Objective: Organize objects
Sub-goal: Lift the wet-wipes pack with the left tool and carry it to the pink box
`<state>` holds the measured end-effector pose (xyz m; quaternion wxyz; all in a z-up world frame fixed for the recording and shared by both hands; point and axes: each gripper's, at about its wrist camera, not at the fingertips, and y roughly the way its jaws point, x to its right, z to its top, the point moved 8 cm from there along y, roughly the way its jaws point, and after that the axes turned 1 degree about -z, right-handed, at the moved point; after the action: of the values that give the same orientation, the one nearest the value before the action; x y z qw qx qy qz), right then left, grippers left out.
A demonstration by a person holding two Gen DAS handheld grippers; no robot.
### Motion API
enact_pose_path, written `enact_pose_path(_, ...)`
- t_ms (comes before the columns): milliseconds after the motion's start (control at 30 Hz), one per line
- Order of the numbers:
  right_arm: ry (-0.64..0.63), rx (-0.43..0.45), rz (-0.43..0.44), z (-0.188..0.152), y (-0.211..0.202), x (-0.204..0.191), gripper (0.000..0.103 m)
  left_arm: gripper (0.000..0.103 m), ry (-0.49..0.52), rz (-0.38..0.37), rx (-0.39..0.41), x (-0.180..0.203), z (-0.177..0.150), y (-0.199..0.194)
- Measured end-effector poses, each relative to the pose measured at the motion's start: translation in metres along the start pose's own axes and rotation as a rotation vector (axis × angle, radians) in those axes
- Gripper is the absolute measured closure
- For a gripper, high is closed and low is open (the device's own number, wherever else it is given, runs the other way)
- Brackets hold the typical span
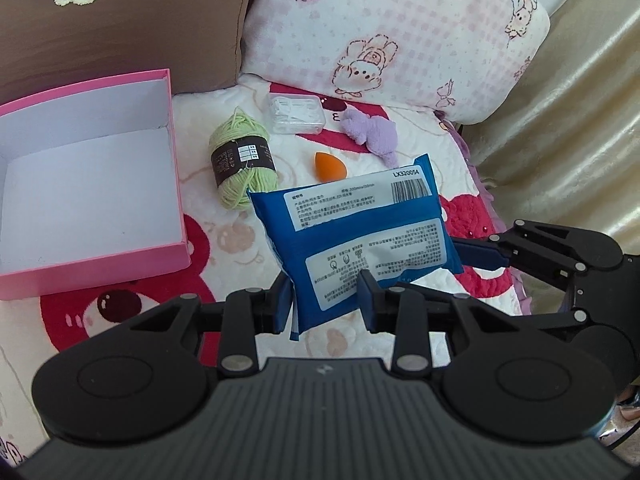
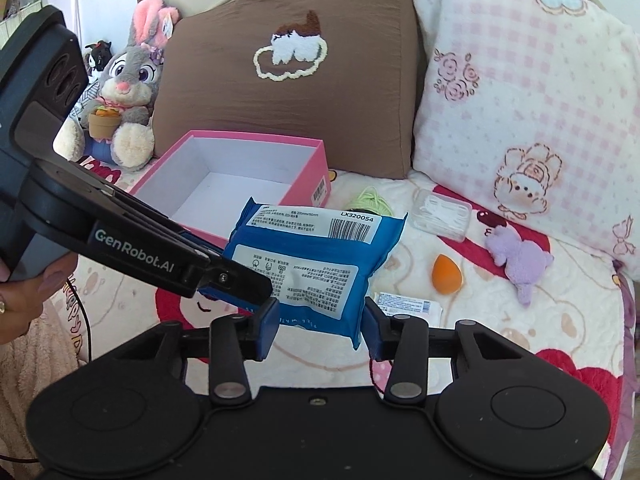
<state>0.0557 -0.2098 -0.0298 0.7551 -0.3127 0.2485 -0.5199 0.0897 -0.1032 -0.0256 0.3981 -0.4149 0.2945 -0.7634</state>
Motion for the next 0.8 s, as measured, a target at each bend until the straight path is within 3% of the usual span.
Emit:
enact_pose_path(400, -0.033, 0.004, 0.001, 0.023, 0.003, -0.032, 0.057, 0.070, 0.008, 0.022, 0.079, -0.026, 0.002, -0.036)
enact_pose_path(800, -0.088, 0.045, 0.009, 0.059, 0.021, -0.067, 0.057, 0.070, -0.051, 0.026, 0.162, -0.074, 0.016, -0.064)
